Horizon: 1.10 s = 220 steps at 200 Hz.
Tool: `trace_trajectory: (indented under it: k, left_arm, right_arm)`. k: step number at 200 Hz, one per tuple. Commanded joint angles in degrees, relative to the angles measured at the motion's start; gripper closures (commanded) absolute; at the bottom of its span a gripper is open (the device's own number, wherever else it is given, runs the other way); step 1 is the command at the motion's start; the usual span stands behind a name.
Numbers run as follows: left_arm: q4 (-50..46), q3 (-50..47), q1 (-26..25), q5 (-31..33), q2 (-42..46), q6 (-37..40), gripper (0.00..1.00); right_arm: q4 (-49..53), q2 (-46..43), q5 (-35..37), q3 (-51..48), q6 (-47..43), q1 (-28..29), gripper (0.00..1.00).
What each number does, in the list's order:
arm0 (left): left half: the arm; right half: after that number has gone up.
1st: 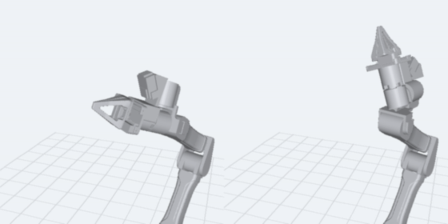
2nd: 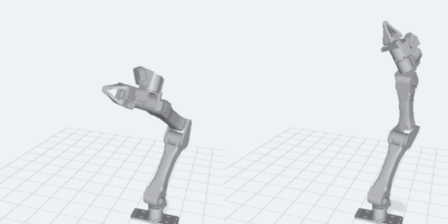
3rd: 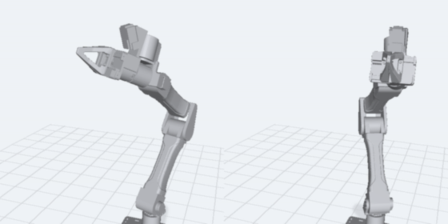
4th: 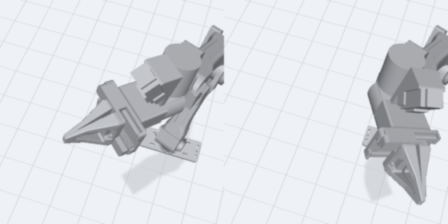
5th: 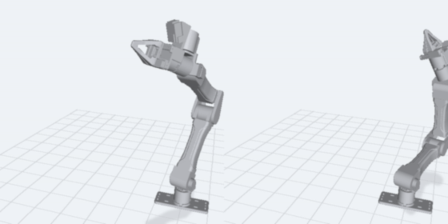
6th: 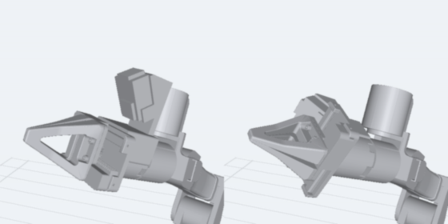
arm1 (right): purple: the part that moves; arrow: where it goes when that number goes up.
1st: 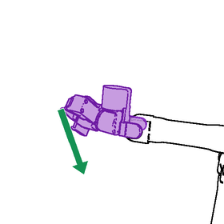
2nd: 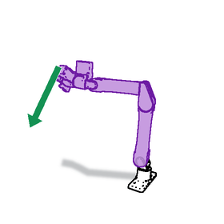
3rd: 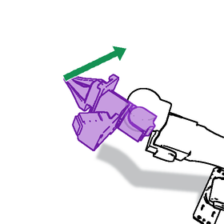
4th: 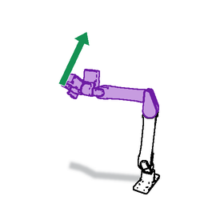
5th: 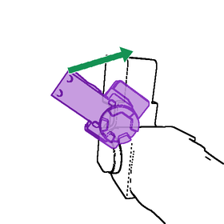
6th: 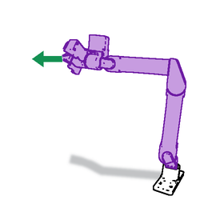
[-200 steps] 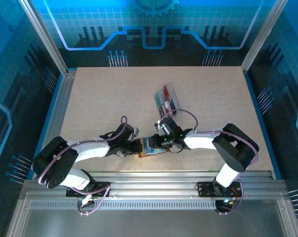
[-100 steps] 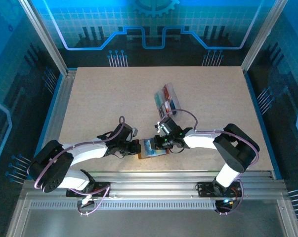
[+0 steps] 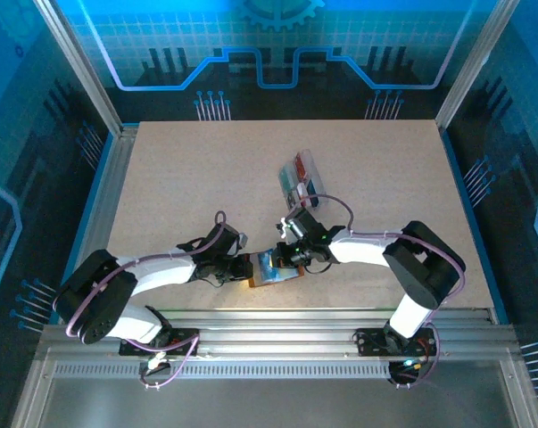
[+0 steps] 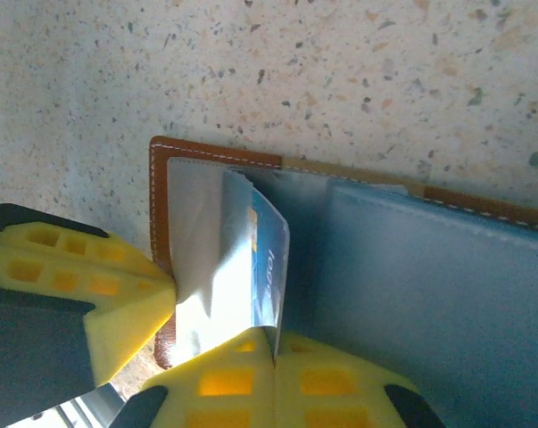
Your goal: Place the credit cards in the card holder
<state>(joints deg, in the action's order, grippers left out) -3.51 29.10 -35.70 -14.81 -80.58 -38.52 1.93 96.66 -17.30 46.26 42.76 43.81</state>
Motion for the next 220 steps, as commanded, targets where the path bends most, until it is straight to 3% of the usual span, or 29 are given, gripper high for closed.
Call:
trace_trajectory:
  k: [1,77,142,204,220]
  left_arm:
    - [-0.2,0.0,0.4,0.8,-1.7,1.4,1.00]
    - [0.4,-0.4,0.4,0.7,-1.8,1.3,1.00]
    - [0.9,-0.5,0.4,0.5,-2.0,1.1,1.00]
    - [1.7,-0.4,0.4,0.0,-2.6,1.1,1.00]
    - [1.8,-0.3,0.4,0.0,-2.5,1.0,1.00]
  right_arm:
    - [4.9,3.0,-0.6,0.7,-1.8,-0.1,1.00]
    - [7.7,4.2,-1.6,1.9,-3.2,0.1,1.00]
    - [3.2,5.0,-3.4,1.6,-0.8,2.0,1.00]
    - [1.2,6.5,-3.2,3.1,-0.2,4.2,0.91]
    - [1.4,6.5,-3.2,3.5,-0.7,4.6,0.84]
